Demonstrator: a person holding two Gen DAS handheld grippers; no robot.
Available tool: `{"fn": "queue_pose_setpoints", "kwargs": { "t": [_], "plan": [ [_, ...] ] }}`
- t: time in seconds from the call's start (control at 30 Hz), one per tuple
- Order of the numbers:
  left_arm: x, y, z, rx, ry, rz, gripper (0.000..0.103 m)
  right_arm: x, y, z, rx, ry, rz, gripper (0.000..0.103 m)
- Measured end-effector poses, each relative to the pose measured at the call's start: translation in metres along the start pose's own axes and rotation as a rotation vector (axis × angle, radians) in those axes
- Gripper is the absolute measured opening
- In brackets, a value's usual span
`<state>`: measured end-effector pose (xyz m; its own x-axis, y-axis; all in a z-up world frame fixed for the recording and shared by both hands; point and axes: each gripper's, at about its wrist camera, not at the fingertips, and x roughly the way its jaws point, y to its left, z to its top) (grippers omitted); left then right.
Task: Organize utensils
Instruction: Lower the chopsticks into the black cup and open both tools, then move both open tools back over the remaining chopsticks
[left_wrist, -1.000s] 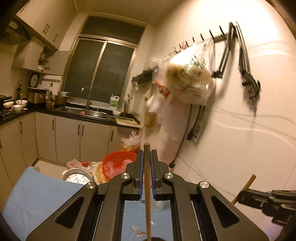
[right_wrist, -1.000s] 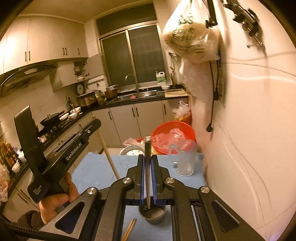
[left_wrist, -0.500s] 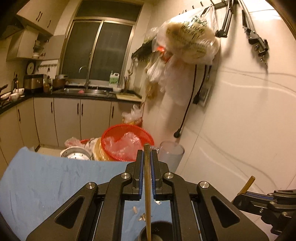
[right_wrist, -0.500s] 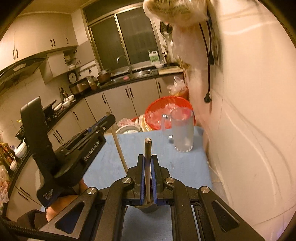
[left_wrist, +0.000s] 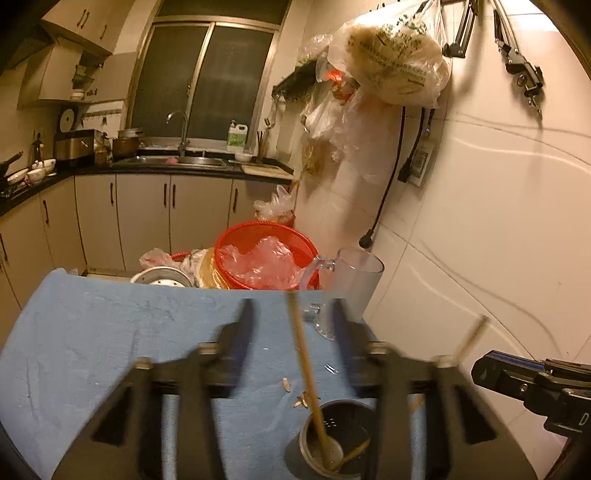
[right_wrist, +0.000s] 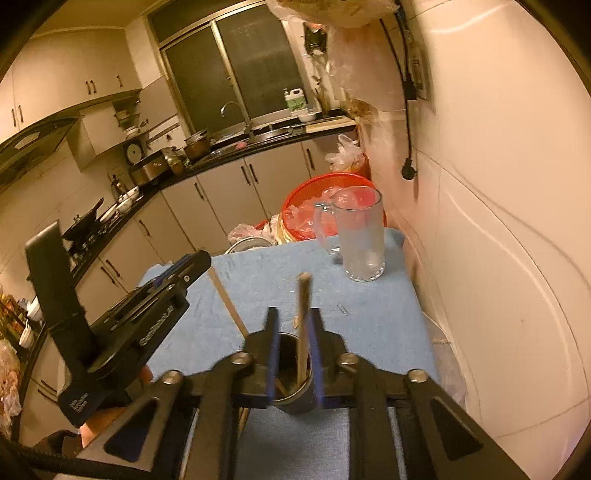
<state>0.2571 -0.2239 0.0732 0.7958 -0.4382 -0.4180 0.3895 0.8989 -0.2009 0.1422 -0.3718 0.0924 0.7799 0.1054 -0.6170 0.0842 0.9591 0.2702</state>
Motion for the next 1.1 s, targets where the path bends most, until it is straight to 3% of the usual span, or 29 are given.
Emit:
{"fn": "queue_pose_setpoints", "kwargs": {
  "t": [0.1,0.13,0.23,0.4,0.7,0.9,1.1],
  "plan": [
    [-0.016,0.008,0.000,-0.004,-0.011,0.011,0.060,-0.006,0.001,-0.002,0.009,-0.014,-0.003,0.037],
    [-0.020,0.011,0.000,-0.005,-0.004,0.017,0.068,-0.010,0.002,-0.003,0.009,-0.020,-0.006,0.038],
    [-0.044,0.030,-0.011,-0.006,0.015,0.052,0.076,-0.022,0.006,-0.010,0.012,-0.032,0.000,0.041],
    [-0.087,0.071,-0.041,-0.029,0.055,0.111,0.086,-0.042,0.008,-0.039,0.034,-0.057,0.015,0.063],
    [-0.157,0.151,-0.116,-0.117,0.145,0.260,0.087,-0.041,0.028,-0.105,0.043,-0.001,0.048,0.066],
    [-0.193,0.191,-0.158,-0.183,0.183,0.329,0.087,-0.019,0.042,-0.142,0.045,0.092,0.083,0.066],
    [-0.199,0.206,-0.169,-0.215,0.219,0.352,0.087,0.003,0.052,-0.164,0.029,0.162,0.086,0.066]
  ]
}}
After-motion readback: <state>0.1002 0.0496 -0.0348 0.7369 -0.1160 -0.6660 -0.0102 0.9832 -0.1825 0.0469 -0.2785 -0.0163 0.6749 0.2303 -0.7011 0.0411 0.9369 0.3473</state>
